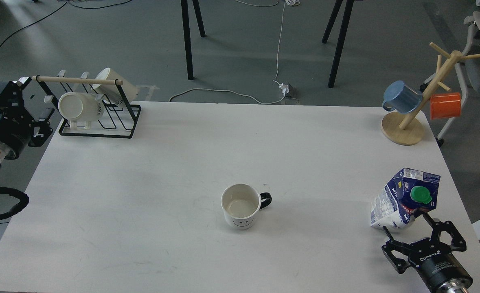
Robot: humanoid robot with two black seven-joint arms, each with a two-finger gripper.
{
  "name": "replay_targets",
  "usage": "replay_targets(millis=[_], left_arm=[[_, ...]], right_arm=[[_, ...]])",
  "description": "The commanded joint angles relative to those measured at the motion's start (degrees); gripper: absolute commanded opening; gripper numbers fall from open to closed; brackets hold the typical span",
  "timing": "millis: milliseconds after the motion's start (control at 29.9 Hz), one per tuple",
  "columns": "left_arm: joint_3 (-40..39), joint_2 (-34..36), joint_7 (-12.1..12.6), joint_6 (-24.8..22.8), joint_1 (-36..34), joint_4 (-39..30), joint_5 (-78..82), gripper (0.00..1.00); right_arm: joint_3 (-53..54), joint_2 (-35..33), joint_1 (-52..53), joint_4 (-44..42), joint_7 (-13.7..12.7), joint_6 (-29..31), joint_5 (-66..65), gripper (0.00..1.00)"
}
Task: Place cup and milk with both arms
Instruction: 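Bring the right gripper up to the milk carton and grasp it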
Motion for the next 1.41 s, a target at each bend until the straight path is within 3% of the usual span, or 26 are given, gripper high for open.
replay_targets(millis=[0, 803, 1037, 1204, 1372], left_arm=[[0.3, -0.2, 0.0, 0.0, 0.1, 1.3, 0.0, 0.97], [1.0, -1.8, 0.0, 0.0, 0.5, 2.4, -0.1, 0.97], [1.0, -2.1, 0.0, 0.0, 0.5, 2.4, -0.1, 0.97], [0.9, -2.6, 0.0, 0.0, 0.5, 2.4, -0.1, 0.97], [0.9, -2.7, 0.0, 0.0, 0.5, 2.4, -0.1, 0.97]], right_arm=[[1.3, 0.6, 0.1, -0.9, 0.0, 0.0, 0.0, 0.99], [-0.8, 6.1, 5.3, -6.3, 0.0, 0.0, 0.1, 0.97], [-0.8, 6.1, 5.3, -6.7, 0.0, 0.0, 0.1, 0.86], [-0.8, 6.2, 5.3, -7.1, 0.0, 0.0, 0.1, 0.59], [-0.8, 6.3, 5.4, -7.2, 0.0, 0.0, 0.1, 0.50]])
